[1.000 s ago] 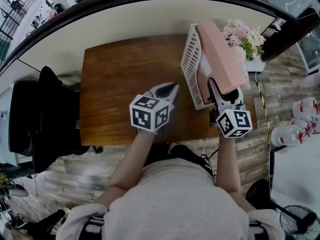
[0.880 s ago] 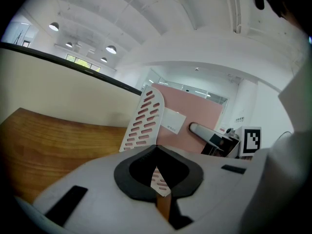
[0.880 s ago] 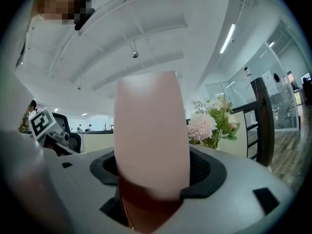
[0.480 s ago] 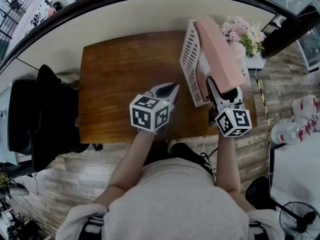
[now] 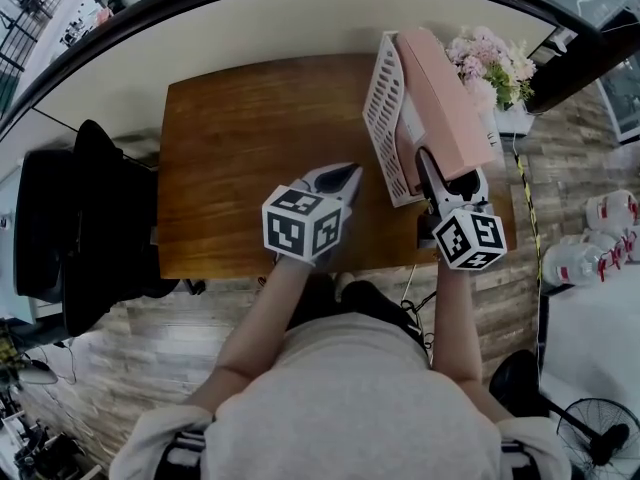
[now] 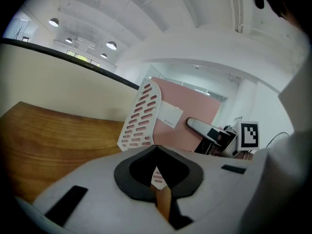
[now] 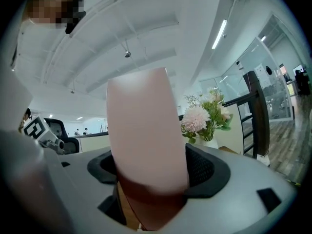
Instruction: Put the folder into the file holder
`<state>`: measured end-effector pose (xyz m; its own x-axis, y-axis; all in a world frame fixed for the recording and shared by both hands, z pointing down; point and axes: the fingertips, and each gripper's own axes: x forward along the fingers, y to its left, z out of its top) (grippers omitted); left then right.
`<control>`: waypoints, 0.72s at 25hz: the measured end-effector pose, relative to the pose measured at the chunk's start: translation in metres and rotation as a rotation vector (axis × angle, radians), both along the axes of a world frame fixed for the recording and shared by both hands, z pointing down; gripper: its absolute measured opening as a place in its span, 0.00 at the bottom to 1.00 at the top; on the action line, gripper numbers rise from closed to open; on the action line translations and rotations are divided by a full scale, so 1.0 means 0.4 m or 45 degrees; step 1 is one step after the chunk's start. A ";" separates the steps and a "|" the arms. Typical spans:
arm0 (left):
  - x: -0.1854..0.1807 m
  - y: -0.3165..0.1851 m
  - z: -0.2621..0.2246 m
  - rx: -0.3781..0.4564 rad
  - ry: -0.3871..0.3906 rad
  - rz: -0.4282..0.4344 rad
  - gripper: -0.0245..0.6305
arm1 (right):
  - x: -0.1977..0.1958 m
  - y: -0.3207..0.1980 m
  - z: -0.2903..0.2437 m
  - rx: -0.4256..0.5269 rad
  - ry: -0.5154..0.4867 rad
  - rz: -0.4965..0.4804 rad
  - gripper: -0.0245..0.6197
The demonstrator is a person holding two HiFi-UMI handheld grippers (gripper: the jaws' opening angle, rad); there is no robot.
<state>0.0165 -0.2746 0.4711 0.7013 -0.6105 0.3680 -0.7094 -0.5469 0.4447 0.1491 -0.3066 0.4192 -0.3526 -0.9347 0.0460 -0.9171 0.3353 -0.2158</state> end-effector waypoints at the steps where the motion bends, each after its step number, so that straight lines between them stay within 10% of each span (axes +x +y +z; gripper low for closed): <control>1: 0.000 0.002 0.001 -0.002 0.001 -0.001 0.05 | 0.002 0.002 0.001 -0.007 -0.004 0.008 0.60; 18: 0.021 0.040 0.000 0.004 0.002 0.049 0.05 | 0.019 0.069 -0.003 -0.068 -0.074 0.033 0.59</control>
<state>0.0247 -0.2584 0.4712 0.7247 -0.5843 0.3652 -0.6873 -0.5747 0.4442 0.1565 -0.2788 0.4181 -0.3322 -0.9401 0.0762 -0.9105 0.2985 -0.2862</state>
